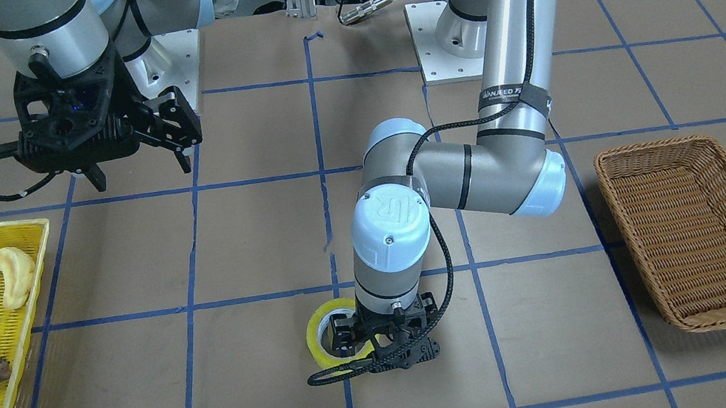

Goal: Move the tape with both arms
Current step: 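Reach the left gripper to the tape roll at the table center, then grasp the tape roll with the left gripper and carry it toward the basket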

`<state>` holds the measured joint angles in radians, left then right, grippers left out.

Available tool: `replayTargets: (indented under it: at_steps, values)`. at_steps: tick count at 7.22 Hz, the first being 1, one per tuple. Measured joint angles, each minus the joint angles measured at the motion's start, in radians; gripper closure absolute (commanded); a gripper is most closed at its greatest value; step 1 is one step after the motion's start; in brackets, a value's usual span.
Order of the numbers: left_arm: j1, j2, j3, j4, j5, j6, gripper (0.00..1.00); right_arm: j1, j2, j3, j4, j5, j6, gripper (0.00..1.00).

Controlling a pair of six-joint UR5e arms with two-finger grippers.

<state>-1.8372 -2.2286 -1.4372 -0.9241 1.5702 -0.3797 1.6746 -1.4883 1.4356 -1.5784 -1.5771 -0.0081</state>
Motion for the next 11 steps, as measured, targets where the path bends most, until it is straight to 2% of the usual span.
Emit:
replayTargets:
  at_steps: [1, 2, 5, 7, 11]
  values:
    - [-0.001, -0.005, -0.033, 0.016, -0.002, -0.005, 0.63, 0.0, -0.003, 0.0, 0.0, 0.001, -0.002, 0.0]
    - [-0.002, -0.006, -0.056, 0.027, -0.003, -0.009, 0.74, -0.001, -0.003, 0.001, 0.0, 0.002, -0.002, 0.0]
    - [-0.001, 0.0, -0.052, 0.034, -0.023, -0.011, 0.98, 0.001, 0.002, 0.002, -0.002, 0.001, 0.0, 0.0]
    - [0.046, 0.038, -0.047, -0.014, -0.038, 0.007, 0.98, 0.001, 0.003, 0.001, -0.002, 0.001, 0.001, 0.0]
    - [0.395, 0.205, -0.021, -0.287, -0.077, 0.396, 0.98, -0.001, 0.003, 0.001, 0.0, -0.003, 0.0, 0.0]
